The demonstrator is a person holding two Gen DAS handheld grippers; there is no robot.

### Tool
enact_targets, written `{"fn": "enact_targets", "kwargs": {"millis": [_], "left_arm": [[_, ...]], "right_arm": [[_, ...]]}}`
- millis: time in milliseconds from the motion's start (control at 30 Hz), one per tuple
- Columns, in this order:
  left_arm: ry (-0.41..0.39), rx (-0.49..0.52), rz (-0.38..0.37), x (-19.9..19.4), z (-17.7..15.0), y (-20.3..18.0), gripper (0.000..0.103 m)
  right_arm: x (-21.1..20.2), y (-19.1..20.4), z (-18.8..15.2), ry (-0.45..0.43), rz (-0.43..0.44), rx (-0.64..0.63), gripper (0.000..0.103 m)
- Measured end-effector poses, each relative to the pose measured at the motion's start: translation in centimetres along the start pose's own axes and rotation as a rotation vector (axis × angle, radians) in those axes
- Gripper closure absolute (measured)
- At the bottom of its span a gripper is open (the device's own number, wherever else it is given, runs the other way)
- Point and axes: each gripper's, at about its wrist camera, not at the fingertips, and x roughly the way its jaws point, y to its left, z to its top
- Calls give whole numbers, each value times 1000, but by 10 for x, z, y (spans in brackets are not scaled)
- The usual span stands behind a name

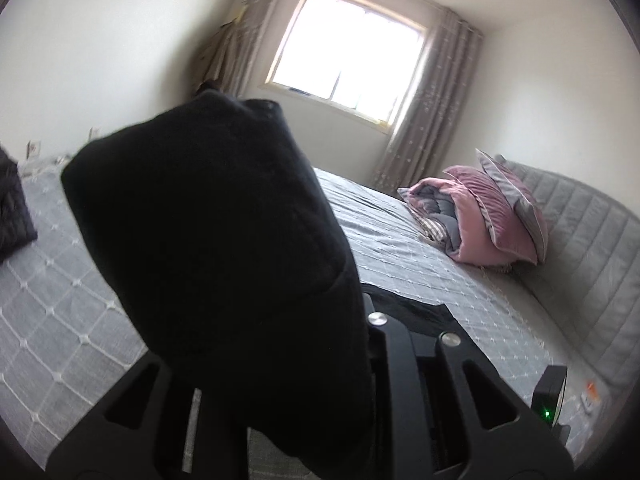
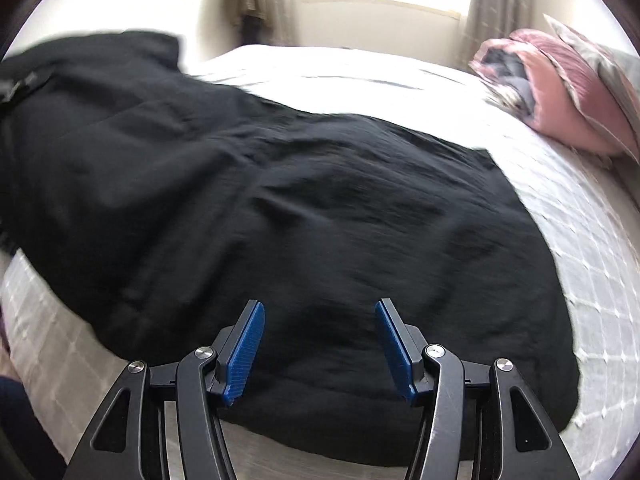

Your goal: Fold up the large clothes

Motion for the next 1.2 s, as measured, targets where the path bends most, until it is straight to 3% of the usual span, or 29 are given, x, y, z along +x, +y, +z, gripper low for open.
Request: {"fn": "enact_targets", "kwargs": {"millis": [167,267,400,500,667,867,967,1067,1200], "left_arm": [[-16,95,-50,-6,-1,-22,80],[-6,119,-76,-5,1,-26,80],[3,187,-89,-4,-1,-37,80],[6,229,-119,-6,4,-50,80],[10,337,-164,-1,-4,-89,80],[40,447,-235,8,-27,-146,80],[68,518,-270,22,-45,-183,79],[157,598,-304,38,-79,-214,73],[372,710,-304,76,-151,-236,62]], "right_arm": [[-1,65,4,-115,57,-160,46],[29,83,2,-11,42,-196,48],[32,75,6,12,90,-172,48],[10,40,16,-16,112,-61,48],[-8,-43,19,-40,8,200,48],[-24,-140,2,-52,-86,563,48],[-39,-172,-18,-75,-74,728,47],[-49,-208,-40,-106,-46,913,47],[-56,-249,-76,-120,4,1124,47]]}}
